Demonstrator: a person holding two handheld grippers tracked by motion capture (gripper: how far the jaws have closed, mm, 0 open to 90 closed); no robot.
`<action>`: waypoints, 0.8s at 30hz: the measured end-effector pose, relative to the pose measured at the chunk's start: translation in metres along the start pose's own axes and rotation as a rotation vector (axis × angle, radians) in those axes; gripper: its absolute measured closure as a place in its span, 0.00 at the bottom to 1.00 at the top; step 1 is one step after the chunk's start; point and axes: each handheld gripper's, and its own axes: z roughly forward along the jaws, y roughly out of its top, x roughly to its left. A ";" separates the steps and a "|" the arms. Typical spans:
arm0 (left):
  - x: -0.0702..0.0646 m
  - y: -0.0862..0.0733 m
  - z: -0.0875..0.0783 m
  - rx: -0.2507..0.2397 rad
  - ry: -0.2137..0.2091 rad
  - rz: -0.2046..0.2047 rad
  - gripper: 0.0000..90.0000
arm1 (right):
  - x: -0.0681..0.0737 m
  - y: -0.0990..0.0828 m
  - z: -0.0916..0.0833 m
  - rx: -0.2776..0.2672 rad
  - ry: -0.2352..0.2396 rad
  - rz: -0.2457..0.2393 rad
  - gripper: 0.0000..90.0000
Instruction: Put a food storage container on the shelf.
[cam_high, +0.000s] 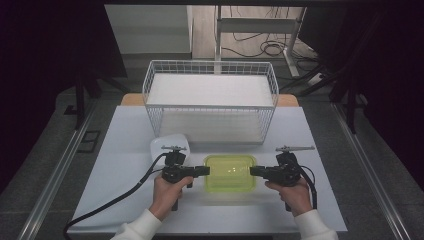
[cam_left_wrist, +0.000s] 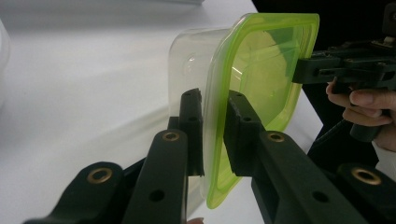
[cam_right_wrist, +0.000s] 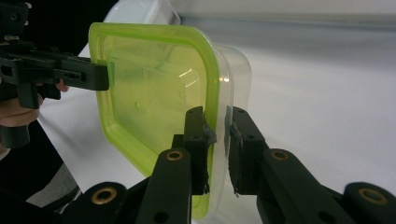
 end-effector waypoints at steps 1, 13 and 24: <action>-0.002 0.001 -0.002 -0.004 0.001 0.010 0.88 | 0.001 0.001 -0.001 -0.006 0.001 -0.007 0.87; -0.014 0.008 -0.016 -0.047 0.002 0.093 0.88 | 0.014 0.010 -0.015 -0.068 0.005 -0.082 0.87; -0.022 0.021 -0.038 -0.093 0.002 0.154 0.87 | 0.027 0.021 -0.021 -0.110 0.012 -0.149 0.86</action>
